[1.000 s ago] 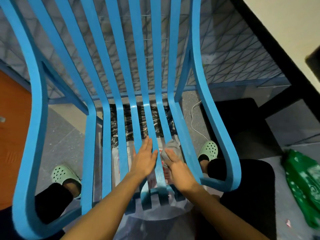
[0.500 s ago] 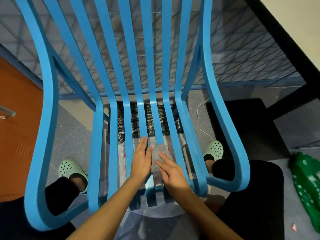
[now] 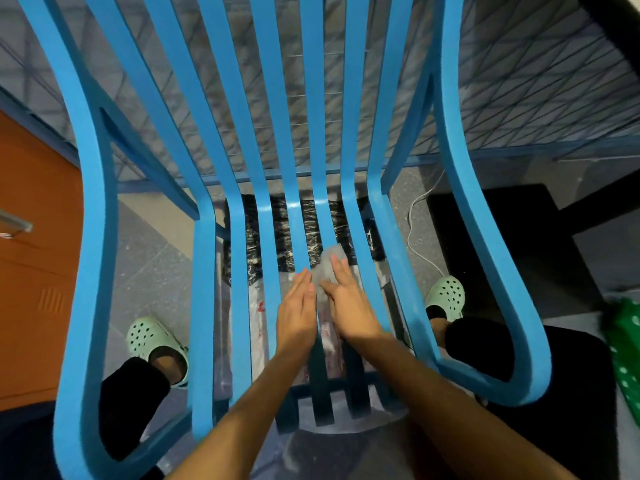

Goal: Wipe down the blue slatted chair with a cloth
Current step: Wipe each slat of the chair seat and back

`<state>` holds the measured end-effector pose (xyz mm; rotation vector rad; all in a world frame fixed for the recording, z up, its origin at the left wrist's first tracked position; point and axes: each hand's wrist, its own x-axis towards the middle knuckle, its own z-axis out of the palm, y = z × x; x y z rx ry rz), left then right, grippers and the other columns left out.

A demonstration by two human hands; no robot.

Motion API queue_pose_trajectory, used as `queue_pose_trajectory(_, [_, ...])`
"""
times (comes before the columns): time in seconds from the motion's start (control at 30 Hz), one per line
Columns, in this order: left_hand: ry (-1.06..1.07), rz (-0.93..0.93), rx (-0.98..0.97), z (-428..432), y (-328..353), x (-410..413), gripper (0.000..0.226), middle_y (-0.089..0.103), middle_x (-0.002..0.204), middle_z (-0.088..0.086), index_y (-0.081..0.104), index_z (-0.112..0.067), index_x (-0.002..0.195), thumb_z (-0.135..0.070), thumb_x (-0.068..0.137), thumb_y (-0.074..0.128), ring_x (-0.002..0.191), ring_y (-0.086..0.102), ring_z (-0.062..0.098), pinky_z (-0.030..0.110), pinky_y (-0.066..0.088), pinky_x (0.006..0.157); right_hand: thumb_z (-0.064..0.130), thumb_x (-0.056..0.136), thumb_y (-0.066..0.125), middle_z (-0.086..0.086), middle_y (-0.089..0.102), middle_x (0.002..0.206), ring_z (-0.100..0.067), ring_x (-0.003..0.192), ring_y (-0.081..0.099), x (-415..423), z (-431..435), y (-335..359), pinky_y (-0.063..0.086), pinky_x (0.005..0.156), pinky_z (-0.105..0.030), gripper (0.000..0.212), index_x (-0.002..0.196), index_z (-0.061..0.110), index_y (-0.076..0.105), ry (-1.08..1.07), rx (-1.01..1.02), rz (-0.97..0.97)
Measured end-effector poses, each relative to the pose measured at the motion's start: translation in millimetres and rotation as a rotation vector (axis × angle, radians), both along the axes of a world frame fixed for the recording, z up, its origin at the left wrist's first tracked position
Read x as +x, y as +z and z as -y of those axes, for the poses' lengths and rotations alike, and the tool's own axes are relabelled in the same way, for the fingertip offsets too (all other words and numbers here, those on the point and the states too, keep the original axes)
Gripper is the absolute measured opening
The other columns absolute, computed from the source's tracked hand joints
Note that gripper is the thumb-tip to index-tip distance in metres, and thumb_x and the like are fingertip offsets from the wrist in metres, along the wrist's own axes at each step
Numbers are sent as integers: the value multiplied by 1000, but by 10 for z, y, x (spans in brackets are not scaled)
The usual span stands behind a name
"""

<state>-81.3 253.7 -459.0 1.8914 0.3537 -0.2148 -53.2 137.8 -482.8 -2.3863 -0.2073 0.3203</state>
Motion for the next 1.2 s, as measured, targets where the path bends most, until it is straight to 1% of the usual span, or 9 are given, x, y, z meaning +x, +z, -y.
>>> queue_pose_trajectory(0.07, [23, 5, -10, 8, 24, 54, 42, 40, 151, -2, 42, -15, 145, -25, 104, 36, 141, 33, 10, 31, 25, 118, 17, 101, 40, 7, 10, 162, -18, 146, 18, 315, -77, 71, 18, 109, -29, 51, 151, 22, 29, 36, -72, 32])
queue_pose_trajectory(0.17, [49, -27, 6, 9, 43, 144, 43, 37, 152, -2, 39, -15, 146, -24, 105, 35, 141, 31, 9, 27, 21, 118, 22, 99, 39, 2, 17, 161, -26, 142, 28, 862, -243, 155, 26, 109, -40, 59, 153, 30, 19, -37, -158, -51])
queue_pose_trajectory(0.33, [-28, -65, 68, 4, 8, 145, 46, 33, 154, -7, 37, -20, 148, -34, 104, 33, 142, 27, 7, 28, 19, 119, 1, 96, 41, -20, 30, 149, -42, 134, 32, 1255, -270, 81, 33, 106, -49, 38, 132, -1, 51, -70, -168, -162])
queue_pose_trajectory(0.57, [-40, -11, 97, 10, 114, 166, 44, 38, 152, -3, 41, -19, 146, -31, 104, 37, 140, 33, 12, 26, 21, 116, 51, 97, 38, 2, 33, 154, -23, 137, 38, 336, -1, 52, 27, 114, -49, 51, 145, 51, 21, 103, -180, -7])
queue_pose_trajectory(0.67, [-53, 32, 110, 20, 167, 151, 42, 42, 149, -1, 45, -17, 143, -31, 103, 39, 138, 37, 14, 28, 24, 116, 9, 95, 52, -10, 17, 161, -27, 146, 19, -196, 116, 139, 17, 120, -41, 59, 150, 23, 32, 117, -43, -165])
queue_pose_trajectory(0.77, [-109, 28, 136, 132, 204, 79, 41, 47, 146, 2, 50, -14, 140, -29, 104, 38, 135, 41, 17, 28, 27, 112, -6, 87, 53, -14, 19, 159, -30, 142, 32, -533, 379, 152, 29, 115, -36, 45, 131, 2, 57, 169, -18, -256])
queue_pose_trajectory(0.87, [-201, 18, 130, 256, 214, -68, 41, 49, 144, 3, 52, -14, 137, -31, 104, 35, 134, 43, 18, 24, 28, 109, -5, 92, 50, -13, 33, 154, -25, 138, 38, -766, 605, 343, 23, 113, -20, 44, 135, 3, 54, 120, 18, -265])
queue_pose_trajectory(1.1, [-336, -5, 199, 428, 267, -307, 43, 45, 147, 2, 48, -18, 141, -33, 105, 32, 137, 40, 18, 29, 25, 113, -1, 97, 44, 1, 22, 157, -13, 144, 18, -1068, 1188, 761, 6, 116, -16, 43, 137, 12, 53, -19, -101, 47])
queue_pose_trajectory(1.2, [-378, -33, 218, 477, 223, -350, 45, 41, 150, 3, 43, -17, 144, -36, 105, 29, 139, 36, 18, 32, 22, 117, 16, 102, 45, -1, 23, 159, -14, 146, 15, -1261, 1291, 605, 2, 120, -23, 43, 145, 19, 43, -29, -161, -34])
